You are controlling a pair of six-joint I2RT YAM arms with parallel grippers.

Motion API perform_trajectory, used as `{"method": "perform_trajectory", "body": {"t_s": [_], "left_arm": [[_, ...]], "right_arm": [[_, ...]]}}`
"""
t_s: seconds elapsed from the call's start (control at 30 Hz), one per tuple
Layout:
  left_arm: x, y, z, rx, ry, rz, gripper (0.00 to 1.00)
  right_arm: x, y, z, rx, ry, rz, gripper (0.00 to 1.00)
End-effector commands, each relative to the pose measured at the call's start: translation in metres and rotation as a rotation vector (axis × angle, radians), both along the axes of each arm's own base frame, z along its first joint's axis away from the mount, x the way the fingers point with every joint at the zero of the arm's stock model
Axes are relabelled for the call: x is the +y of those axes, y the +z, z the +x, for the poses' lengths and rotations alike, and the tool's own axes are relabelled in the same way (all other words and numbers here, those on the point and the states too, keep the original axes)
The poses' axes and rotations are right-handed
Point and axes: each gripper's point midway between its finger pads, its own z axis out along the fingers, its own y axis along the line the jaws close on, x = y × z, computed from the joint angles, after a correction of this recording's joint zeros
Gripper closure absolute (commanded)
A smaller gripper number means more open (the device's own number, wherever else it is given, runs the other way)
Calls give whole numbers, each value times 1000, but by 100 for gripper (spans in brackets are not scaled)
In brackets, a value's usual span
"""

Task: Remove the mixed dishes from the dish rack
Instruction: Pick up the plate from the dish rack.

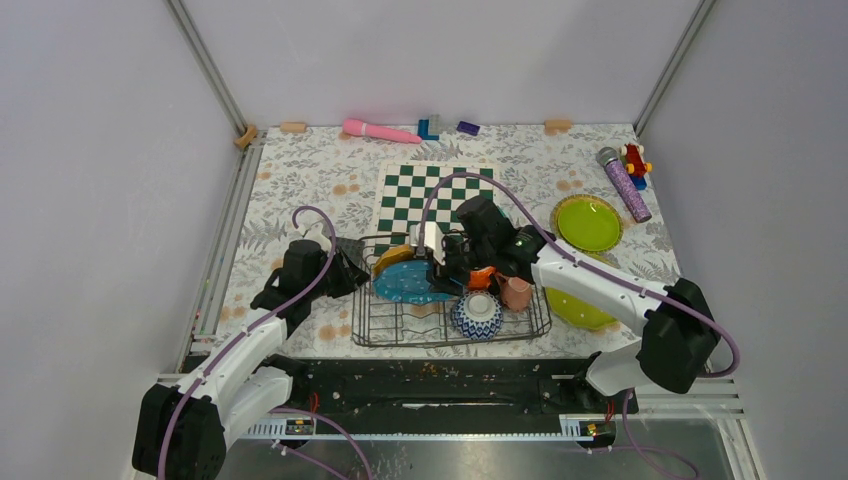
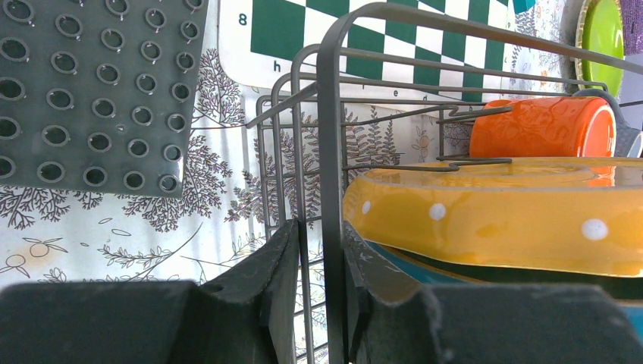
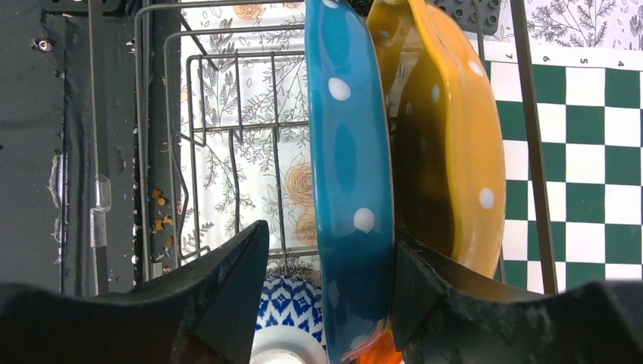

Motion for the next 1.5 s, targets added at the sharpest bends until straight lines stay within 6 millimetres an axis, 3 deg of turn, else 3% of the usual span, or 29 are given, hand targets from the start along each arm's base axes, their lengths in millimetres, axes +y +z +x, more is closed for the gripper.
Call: {"method": "perform_trajectory", "body": {"t_s": [0.0,0.43,0.63,0.77,1.47], "left_arm": [[7,-2,0,3,9,41,77],[7,-5,0,15,11,47,77],[7,-5,0,12,11,50,77],[8,-6,0,16,14,50,77],[8,-7,1,24,21,53,77]], "right_arm": [[9,8,4,-35,4,7,41],[11,10,6,-74,6,3,67],[15,30,-2,-98,60,61,81],[17,46,-6,-128,85,98,100],[14,147,-19,-255,14,427,100]]}}
